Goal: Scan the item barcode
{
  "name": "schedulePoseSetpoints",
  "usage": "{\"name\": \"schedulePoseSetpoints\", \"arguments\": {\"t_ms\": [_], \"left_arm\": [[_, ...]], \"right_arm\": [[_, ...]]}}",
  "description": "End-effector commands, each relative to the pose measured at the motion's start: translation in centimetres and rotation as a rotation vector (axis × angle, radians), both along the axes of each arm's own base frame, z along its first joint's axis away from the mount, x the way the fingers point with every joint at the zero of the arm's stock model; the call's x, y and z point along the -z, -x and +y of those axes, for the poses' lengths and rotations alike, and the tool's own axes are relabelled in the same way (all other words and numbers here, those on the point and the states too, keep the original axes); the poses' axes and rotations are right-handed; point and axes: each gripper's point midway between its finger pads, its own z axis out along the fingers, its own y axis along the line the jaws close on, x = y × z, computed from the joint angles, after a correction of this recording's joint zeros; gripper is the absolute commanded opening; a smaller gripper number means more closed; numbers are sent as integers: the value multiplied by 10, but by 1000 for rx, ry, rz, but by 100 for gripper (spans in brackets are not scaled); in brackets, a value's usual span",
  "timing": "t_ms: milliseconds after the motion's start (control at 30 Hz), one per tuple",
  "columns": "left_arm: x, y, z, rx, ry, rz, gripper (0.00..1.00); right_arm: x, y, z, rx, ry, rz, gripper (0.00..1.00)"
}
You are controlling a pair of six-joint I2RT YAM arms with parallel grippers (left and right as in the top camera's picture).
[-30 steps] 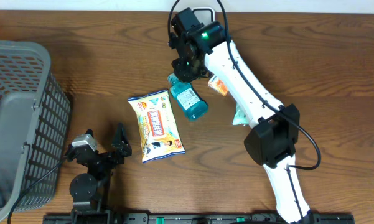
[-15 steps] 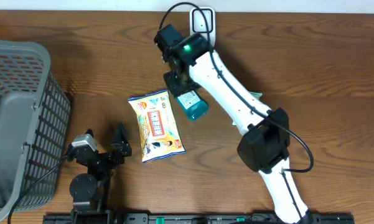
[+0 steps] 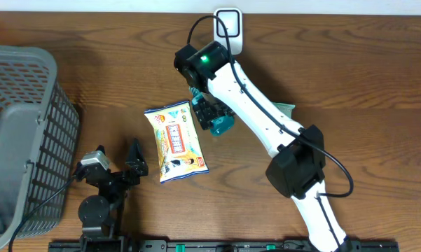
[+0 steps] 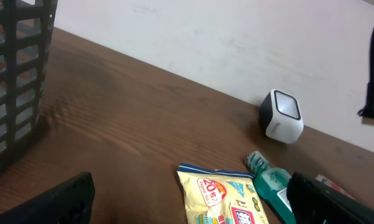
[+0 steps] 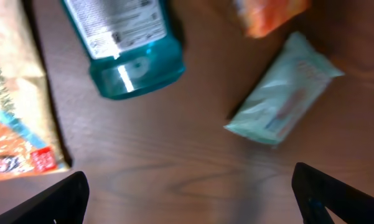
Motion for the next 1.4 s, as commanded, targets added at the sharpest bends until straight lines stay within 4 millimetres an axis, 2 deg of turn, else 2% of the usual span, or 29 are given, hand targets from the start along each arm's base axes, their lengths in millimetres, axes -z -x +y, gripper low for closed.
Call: {"name": "schedulePoseSetpoints", "arguments": {"t_ms": [0, 200, 467, 600, 700, 867, 967, 1100, 1167, 1300, 1367], "left_arm": [[15, 1, -1, 6, -1, 41, 97], [15, 1, -1, 6, -1, 41, 97], [15, 1, -1, 6, -1, 41, 97], [15, 1, -1, 6, -1, 41, 97], [15, 1, -1, 6, -1, 41, 97], [15, 1, -1, 6, -1, 41, 97], [15, 1, -1, 6, -1, 41, 97], [15, 1, -1, 6, -1, 41, 97], [15, 1, -1, 6, -1, 41, 97], [15, 1, -1, 6, -1, 41, 97], [15, 1, -1, 6, -1, 41, 97]], "right_arm": [[-19, -17, -4, -15, 54, -154, 99], [3, -38, 9, -107, 25, -197, 99], [54, -20, 16, -227, 66, -119, 99], [79, -13, 32, -305, -4, -76, 99], [87, -11, 38, -314, -42, -66, 99], [90, -21, 48, -377, -65, -101, 99], [102, -21, 47, -388, -66, -105, 99], [121, -20, 34, -378, -27, -108, 98], [127, -23, 22, -372, 22, -122, 94], [138, -19, 10, -374, 63, -116, 68], [146, -16, 9, -375, 66, -111, 63]]}}
